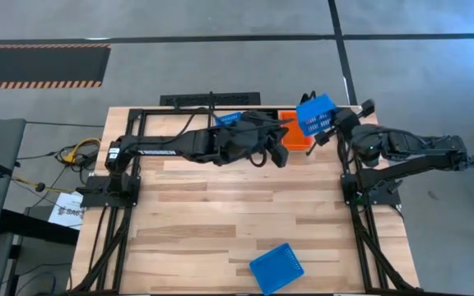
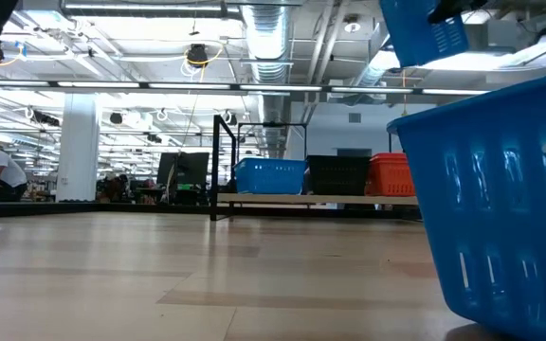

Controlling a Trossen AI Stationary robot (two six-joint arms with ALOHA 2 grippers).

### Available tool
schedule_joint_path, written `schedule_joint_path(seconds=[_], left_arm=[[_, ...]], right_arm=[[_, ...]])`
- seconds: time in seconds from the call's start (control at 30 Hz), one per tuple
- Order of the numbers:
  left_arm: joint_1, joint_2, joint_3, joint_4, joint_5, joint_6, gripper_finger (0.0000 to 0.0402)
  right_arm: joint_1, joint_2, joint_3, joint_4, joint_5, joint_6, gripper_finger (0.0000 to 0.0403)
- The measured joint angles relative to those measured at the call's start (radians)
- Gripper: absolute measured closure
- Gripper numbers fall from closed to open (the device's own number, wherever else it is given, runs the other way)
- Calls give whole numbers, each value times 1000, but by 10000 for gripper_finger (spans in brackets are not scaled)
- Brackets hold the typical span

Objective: Stack baskets on shelf by color
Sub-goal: Stack the top blue bin on top of the blue bin on the shelf

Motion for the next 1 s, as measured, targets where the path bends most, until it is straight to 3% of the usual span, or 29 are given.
schedule_joint_path(seconds=[0.13,0.33,0.47,0.77,1.0], left_arm=[[9,23,-1,15,-28,-65,401],[19,50,-1,104,95,-25,400],[29,50,-1,107,135,7,373],[34,50,-1,132,28,76,264],[48,49,-1,113,-29,107,233]], right_arm=[[0,0,0,116,12,-95,403],[18,1,0,260,8,-232,403],[42,1,0,266,4,-234,403],[47,35,0,313,2,-277,403],[22,130,0,559,-56,-422,403]])
